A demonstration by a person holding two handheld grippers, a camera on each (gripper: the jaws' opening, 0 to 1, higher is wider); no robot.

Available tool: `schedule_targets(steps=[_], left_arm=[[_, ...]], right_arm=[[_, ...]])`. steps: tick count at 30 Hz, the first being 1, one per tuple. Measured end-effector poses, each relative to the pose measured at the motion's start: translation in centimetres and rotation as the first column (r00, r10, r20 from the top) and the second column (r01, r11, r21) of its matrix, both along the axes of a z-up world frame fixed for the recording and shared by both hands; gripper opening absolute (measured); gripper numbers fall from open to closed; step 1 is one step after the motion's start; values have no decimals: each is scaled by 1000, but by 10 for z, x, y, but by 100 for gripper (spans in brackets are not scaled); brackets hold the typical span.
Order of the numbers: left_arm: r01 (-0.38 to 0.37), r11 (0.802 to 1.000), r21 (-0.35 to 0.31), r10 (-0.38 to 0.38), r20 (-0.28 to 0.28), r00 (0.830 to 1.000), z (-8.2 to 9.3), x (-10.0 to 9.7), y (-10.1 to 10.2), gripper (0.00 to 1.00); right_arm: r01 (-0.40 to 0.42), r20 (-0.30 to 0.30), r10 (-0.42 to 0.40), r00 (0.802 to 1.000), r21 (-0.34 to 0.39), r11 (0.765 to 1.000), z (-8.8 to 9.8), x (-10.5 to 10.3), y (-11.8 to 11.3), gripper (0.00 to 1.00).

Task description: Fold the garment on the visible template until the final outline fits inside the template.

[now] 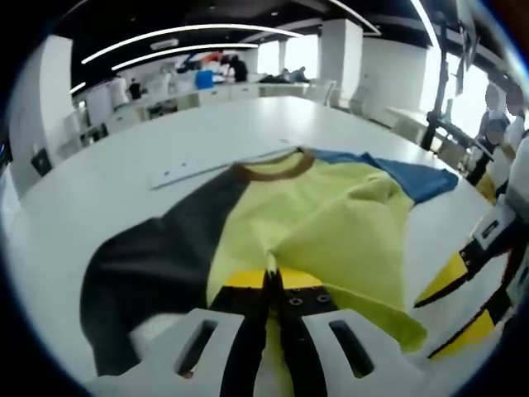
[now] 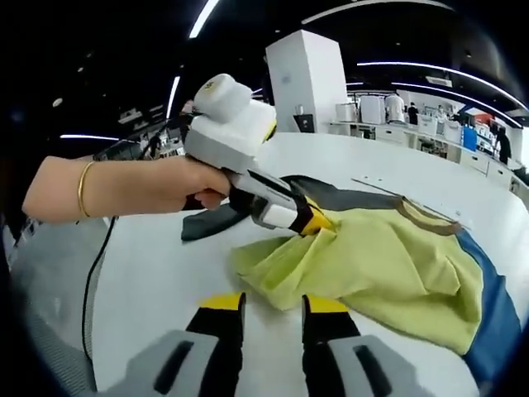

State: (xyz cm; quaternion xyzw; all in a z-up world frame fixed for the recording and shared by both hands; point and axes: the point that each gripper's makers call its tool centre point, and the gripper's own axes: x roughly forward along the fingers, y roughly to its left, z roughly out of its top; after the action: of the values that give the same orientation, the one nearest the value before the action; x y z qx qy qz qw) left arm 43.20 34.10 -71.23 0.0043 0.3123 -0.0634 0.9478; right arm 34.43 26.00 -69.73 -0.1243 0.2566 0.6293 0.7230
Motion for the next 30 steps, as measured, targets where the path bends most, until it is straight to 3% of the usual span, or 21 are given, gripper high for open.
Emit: schedule_targets(steps=[9, 13, 17, 30], left_arm=[[-5, 1000, -16, 5, 31, 1000, 10, -18, 8, 14], [-32, 999, -35, 34, 51, 998, 21, -32, 11, 20], [-53, 998, -35, 56, 61, 997, 28, -46, 18, 18], [-47, 999, -21, 47, -29, 998, 11, -85, 18, 24]], right_arm=[[29, -2, -29, 1000, -14, 999, -4, 10, 3, 0], [29, -6, -29, 1000, -15, 999, -3, 10, 3, 0], [33, -6, -33, 999, -18, 999, -2, 10, 2, 0], [46, -9, -46, 999, -14, 999, 3, 9, -1, 0]])
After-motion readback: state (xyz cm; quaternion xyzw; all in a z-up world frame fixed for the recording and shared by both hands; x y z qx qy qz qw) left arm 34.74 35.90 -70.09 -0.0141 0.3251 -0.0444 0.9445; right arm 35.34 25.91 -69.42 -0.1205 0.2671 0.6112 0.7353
